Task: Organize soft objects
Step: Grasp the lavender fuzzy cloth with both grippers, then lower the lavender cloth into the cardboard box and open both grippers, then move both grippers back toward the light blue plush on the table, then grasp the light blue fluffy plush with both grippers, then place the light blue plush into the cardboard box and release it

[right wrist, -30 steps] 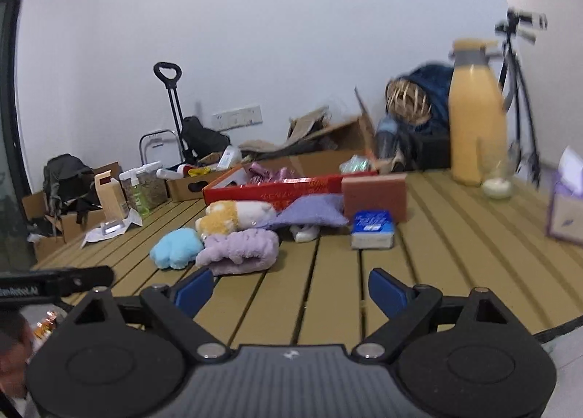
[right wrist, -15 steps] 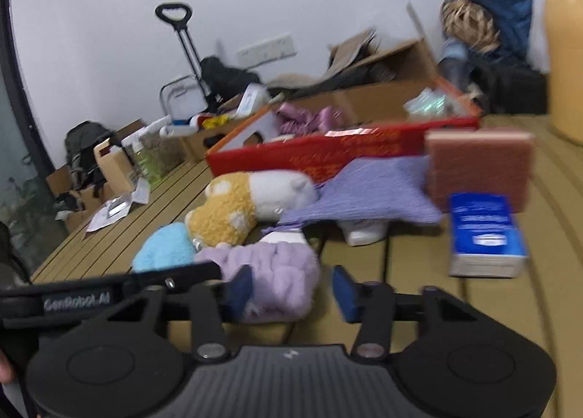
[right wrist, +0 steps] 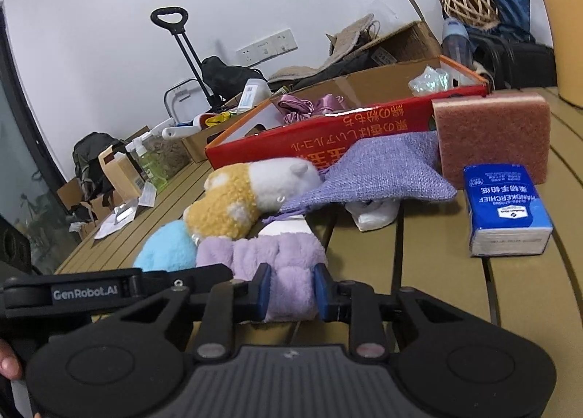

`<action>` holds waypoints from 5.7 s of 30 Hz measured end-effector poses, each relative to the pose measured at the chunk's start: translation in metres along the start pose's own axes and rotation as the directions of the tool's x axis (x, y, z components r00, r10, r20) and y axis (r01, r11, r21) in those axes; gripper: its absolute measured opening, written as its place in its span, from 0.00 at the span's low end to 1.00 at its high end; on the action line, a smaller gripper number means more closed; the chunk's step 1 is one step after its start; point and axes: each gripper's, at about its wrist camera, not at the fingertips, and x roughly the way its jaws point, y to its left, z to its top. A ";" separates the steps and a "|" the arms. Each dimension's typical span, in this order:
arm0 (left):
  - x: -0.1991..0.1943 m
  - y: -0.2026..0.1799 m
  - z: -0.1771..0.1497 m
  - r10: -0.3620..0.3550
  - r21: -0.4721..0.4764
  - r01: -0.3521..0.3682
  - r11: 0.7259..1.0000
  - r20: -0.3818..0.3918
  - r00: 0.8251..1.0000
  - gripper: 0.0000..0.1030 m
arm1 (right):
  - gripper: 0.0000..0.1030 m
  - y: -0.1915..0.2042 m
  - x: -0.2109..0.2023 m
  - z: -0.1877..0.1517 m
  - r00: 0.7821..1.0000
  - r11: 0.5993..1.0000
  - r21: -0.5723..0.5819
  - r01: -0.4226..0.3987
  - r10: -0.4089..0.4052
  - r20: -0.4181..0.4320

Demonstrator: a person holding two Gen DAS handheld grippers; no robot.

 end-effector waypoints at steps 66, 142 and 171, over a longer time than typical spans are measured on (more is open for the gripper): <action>-0.245 -0.098 -0.015 0.212 0.354 -0.367 0.860 0.407 0.889 1.00 | 0.80 0.065 -0.270 0.035 0.938 0.942 -0.253 0.219 -0.132 0.321; -0.065 -0.049 0.066 -0.108 0.077 0.098 0.992 0.137 0.985 0.32 | 0.31 0.035 -0.068 0.066 0.988 0.992 0.105 -0.076 0.060 0.145; 0.100 -0.014 0.235 0.168 0.179 -0.161 0.971 -0.024 0.986 0.49 | 0.31 -0.050 0.157 0.232 0.985 0.995 0.055 0.086 -0.077 -0.151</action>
